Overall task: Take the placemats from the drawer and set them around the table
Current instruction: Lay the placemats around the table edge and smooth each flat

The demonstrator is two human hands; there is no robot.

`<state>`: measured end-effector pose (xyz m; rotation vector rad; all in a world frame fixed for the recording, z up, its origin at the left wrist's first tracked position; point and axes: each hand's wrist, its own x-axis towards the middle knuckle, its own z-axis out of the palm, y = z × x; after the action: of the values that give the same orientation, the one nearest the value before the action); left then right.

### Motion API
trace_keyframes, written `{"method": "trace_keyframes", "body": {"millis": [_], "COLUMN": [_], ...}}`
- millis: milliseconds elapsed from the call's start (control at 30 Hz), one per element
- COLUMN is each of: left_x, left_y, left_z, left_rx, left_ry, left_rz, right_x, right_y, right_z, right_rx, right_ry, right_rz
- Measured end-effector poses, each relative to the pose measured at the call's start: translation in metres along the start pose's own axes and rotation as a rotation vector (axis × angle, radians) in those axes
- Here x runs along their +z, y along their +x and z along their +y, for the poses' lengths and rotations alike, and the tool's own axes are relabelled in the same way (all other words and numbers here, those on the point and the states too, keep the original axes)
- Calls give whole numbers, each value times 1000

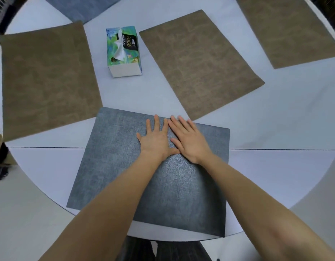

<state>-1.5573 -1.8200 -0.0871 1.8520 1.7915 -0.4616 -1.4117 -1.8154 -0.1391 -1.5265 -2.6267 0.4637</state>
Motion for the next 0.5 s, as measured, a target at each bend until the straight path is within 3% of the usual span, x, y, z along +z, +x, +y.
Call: {"method": "trace_keyframes", "body": {"millis": [133,333,433,500], "left_x": [-2,-1,-1,-1], "left_y": [-1,-3,-4,-4], "left_z": [0,0,0,0], "left_rx": [3,13,9,6], "left_ry": [23,26,22,24], "left_rz": [-5,8,6,12], "right_x": [-3,-34,-44,-46], "right_y": [-31,-20,25,50], "right_z": [36,53,57,63], "right_rx": [89,172,468,555], "right_ry": [-90,-81,-12,-39], "right_rz": [14,300,162,39]}}
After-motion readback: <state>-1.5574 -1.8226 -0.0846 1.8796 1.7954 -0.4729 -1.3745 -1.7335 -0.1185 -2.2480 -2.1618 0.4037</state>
